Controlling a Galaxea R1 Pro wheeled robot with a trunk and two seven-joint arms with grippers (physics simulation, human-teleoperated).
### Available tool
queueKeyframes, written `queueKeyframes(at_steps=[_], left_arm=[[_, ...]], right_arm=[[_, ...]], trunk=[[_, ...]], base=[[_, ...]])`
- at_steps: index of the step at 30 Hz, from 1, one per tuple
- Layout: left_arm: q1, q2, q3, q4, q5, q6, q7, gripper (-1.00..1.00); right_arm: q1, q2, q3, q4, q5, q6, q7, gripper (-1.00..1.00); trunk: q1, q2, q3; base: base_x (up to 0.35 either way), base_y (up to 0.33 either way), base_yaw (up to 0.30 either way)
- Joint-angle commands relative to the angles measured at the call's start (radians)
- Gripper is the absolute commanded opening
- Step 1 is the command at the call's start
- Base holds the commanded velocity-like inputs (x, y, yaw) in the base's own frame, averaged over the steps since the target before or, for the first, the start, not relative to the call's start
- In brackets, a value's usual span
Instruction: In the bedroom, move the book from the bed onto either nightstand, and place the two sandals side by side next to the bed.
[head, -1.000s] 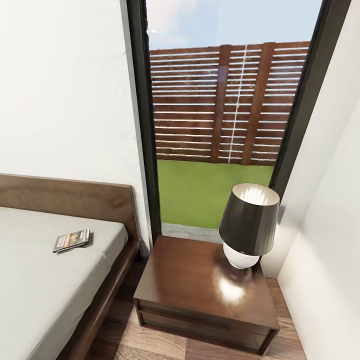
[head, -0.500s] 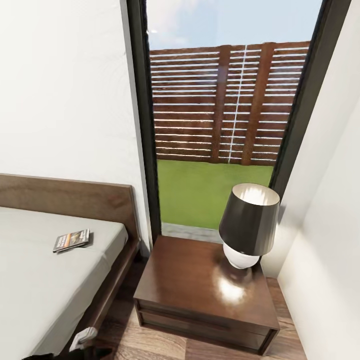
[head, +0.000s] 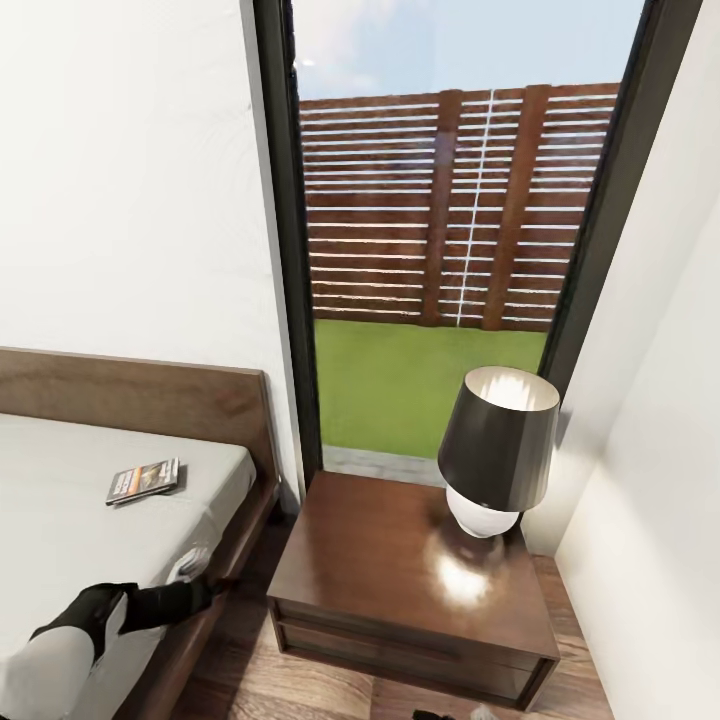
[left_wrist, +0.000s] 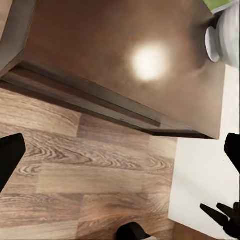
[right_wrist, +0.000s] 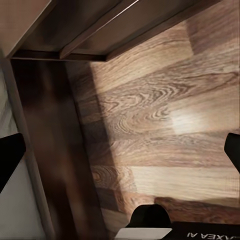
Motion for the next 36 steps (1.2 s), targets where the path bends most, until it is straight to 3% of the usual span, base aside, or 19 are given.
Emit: queueKeyframes(at_steps=[1,12,17,23,25,28,29,33,36], left_arm=[[-0.019,0.000,0.007,-0.002,-0.008,0.021,-0.005,1.00],[-0.220,0.003,0.007,-0.048,-0.008,0.188,-0.007,1.00],[-0.287,0.003,0.005,-0.132,-0.008,0.265,-0.007,1.00],[-0.351,0.004,-0.004,-0.278,-0.010,0.342,-0.005,1.00],[-0.368,0.006,-0.024,-0.328,-0.012,0.371,-0.003,1.00],[-0.387,0.012,-0.082,-0.403,-0.012,0.419,-0.002,1.00],[-0.394,0.021,-0.131,-0.452,-0.011,0.448,-0.003,1.00],[-0.404,0.058,-0.231,-0.552,-0.010,0.485,-0.003,1.00],[-0.406,0.084,-0.263,-0.585,-0.014,0.494,-0.003,1.00]], right_arm=[[0.000,0.005,0.000,-0.011,-0.006,0.018,0.001,1.00],[0.000,0.035,0.048,-0.169,0.010,0.101,0.002,1.00],[0.000,0.048,0.079,-0.249,0.011,0.154,0.001,1.00],[0.000,0.073,0.095,-0.350,0.009,0.282,-0.011,1.00],[-0.001,0.086,0.097,-0.380,0.007,0.328,-0.029,1.00],[-0.011,0.114,0.099,-0.441,-0.001,0.406,-0.089,1.00],[-0.016,0.122,0.099,-0.458,-0.003,0.422,-0.107,1.00],[-0.051,0.162,0.098,-0.542,-0.018,0.493,-0.204,1.00],[-0.089,0.170,0.098,-0.569,-0.047,0.529,-0.259,1.00]], trunk=[[0.000,0.000,-0.001],[0.000,0.000,-0.001],[0.000,0.000,-0.001],[0.000,0.000,-0.001],[0.000,0.000,-0.001],[0.000,0.000,-0.001],[0.000,0.000,-0.001],[0.000,0.000,-0.001],[0.000,0.000,-0.001]], base=[[0.000,0.000,0.000],[0.000,0.000,0.000],[0.000,0.000,0.000],[0.000,0.000,0.000],[0.000,0.000,0.000],[0.000,0.000,0.000],[0.000,0.000,0.000],[0.000,0.000,0.000],[0.000,0.000,0.000]])
